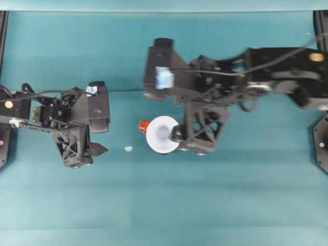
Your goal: Put the paper cup into the moved red handle cup holder.
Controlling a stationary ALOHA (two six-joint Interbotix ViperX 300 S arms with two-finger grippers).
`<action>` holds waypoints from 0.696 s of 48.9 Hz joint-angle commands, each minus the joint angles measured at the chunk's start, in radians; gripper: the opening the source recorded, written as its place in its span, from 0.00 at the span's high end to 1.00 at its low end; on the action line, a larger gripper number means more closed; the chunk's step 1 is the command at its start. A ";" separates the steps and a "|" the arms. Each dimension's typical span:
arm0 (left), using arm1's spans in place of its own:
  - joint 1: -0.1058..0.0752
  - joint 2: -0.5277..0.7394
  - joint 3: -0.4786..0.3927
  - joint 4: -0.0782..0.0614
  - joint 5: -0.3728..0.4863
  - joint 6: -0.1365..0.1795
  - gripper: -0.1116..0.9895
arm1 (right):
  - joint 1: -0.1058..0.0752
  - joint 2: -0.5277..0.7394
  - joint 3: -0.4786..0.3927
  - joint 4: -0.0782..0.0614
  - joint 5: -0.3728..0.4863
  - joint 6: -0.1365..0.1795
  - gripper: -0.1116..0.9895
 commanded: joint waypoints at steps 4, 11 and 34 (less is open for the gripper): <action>-0.008 -0.006 -0.008 0.005 -0.005 -0.002 0.03 | 0.006 -0.080 0.055 0.000 -0.104 -0.021 0.11; -0.008 -0.008 -0.006 0.005 -0.006 -0.002 0.03 | 0.008 -0.137 0.137 -0.002 -0.229 -0.026 0.11; -0.008 -0.009 -0.003 0.005 -0.006 0.000 0.03 | 0.008 -0.357 0.422 -0.008 -0.600 -0.028 0.11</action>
